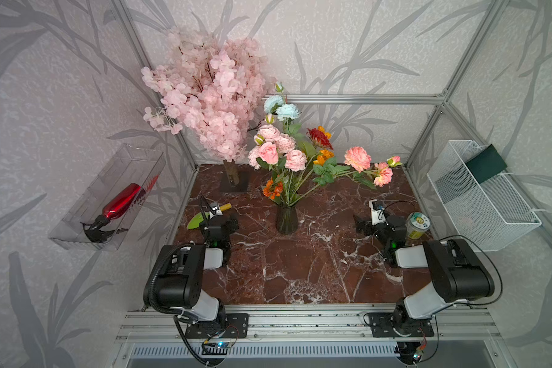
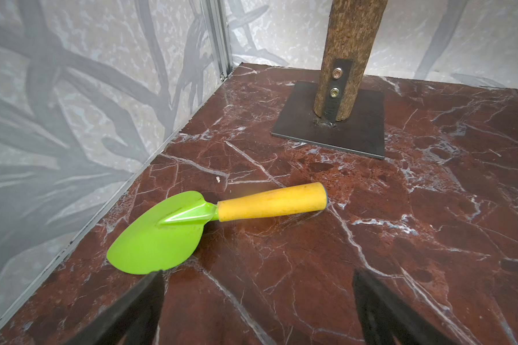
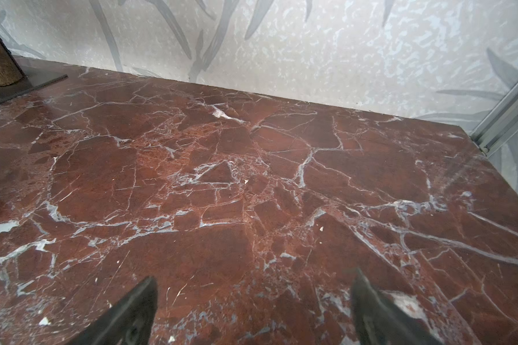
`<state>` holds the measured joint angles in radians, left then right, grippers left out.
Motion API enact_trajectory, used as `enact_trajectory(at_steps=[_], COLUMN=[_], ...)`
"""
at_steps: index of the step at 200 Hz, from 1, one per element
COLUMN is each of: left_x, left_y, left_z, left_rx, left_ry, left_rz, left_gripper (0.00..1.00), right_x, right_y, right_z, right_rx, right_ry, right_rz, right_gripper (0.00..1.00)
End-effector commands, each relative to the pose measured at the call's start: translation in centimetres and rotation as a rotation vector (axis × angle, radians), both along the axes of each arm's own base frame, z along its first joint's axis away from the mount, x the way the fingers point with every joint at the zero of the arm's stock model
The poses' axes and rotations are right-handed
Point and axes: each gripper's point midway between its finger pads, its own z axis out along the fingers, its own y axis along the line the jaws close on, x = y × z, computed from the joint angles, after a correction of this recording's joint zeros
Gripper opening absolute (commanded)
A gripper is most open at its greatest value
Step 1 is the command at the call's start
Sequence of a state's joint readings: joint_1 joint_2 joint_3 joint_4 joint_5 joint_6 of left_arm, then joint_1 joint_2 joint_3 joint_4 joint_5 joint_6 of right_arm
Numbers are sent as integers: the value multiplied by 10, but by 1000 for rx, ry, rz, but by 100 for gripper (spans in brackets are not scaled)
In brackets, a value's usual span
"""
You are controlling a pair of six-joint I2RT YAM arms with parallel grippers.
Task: Pick out pink flowers from the vase
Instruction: Pick up the flower from the vase.
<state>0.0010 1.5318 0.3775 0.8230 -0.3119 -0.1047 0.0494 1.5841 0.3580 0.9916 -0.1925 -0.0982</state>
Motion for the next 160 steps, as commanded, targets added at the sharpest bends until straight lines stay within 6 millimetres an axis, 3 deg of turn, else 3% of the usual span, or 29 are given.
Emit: enact_trajectory(at_steps=[1, 160], left_x=[5, 5], left_y=[1, 1], left_z=[13, 14], left_rx=[-2, -1], left_ry=[-41, -44], left_rz=[6, 5], left_gripper=[99, 99], right_x=[2, 2], right_y=[1, 1], right_z=[4, 8], right_rx=[15, 15], right_ry=[-14, -15], right_rz=[3, 3], right_gripper=[99, 99])
